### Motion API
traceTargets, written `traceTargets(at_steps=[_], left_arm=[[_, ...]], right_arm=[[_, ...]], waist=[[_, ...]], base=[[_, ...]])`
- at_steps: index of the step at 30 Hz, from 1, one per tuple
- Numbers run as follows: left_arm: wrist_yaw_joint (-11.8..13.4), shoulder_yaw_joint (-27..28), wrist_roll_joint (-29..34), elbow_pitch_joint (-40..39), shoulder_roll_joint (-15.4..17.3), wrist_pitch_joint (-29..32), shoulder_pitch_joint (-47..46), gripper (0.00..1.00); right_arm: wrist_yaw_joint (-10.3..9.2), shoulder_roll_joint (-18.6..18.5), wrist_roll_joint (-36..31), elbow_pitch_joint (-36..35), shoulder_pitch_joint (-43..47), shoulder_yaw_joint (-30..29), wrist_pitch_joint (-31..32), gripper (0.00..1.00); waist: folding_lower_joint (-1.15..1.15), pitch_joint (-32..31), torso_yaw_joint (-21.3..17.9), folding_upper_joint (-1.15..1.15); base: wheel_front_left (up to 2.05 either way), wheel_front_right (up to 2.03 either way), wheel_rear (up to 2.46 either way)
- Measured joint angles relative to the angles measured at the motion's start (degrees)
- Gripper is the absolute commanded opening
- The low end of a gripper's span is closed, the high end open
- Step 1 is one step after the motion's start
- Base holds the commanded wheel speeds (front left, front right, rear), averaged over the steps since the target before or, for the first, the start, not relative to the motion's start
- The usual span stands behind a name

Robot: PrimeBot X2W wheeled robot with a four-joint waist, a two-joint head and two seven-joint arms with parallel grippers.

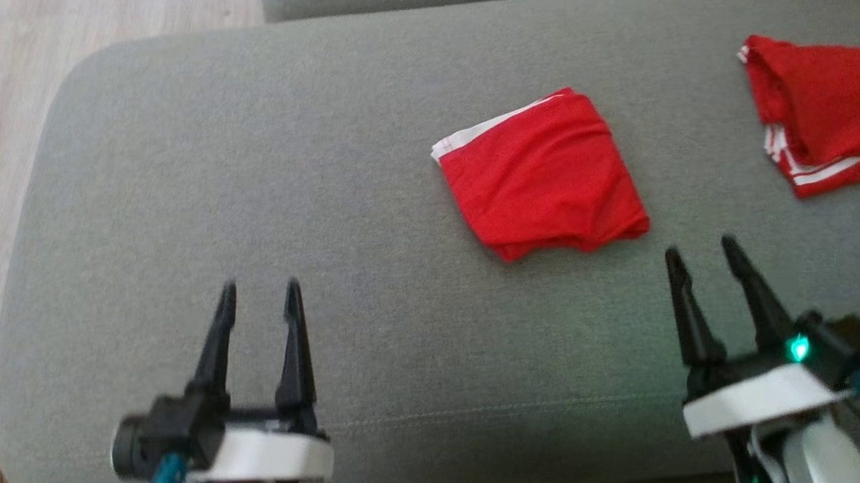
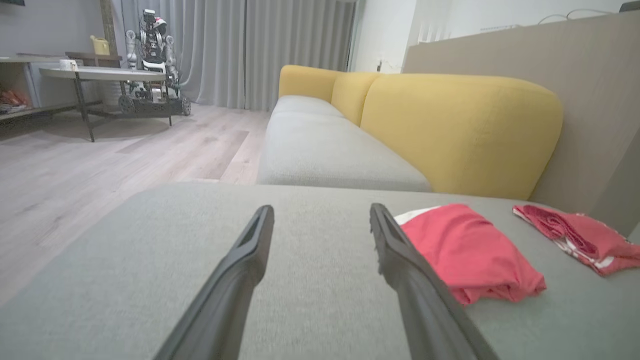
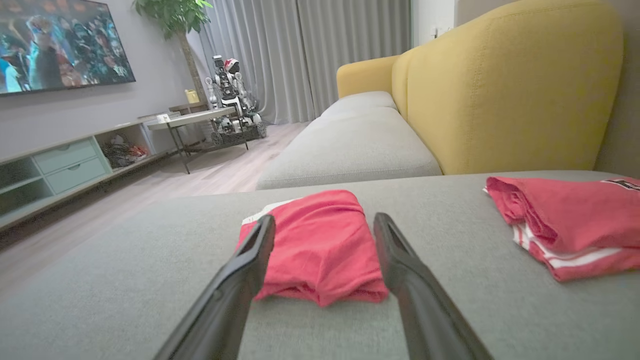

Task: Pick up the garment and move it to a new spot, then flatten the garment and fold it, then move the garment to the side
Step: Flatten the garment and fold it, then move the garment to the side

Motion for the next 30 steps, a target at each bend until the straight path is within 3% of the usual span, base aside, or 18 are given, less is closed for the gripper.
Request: traceTargets(at_steps=[6,30], left_arm=[[-1.5,0.5,1.8,1.8,0.2,0.0,4.8,1.00],[-2.1,0.2,3.5,2.6,0.2,0.0,5.9,1.00]], right_arm=[[0.00,1.1,-1.6,-0.7,3.1,0.2,0.0,1.00],[0.00,1.8,-1.7,0.9,3.9,1.1,0.0,1.00]], waist=[[0.00,-1.7,-1.4,0.00],[0.00,-4.0,-0.3,-0.01]], base=[[0.00,0.00,0.00],[0.00,0.00,0.00]])
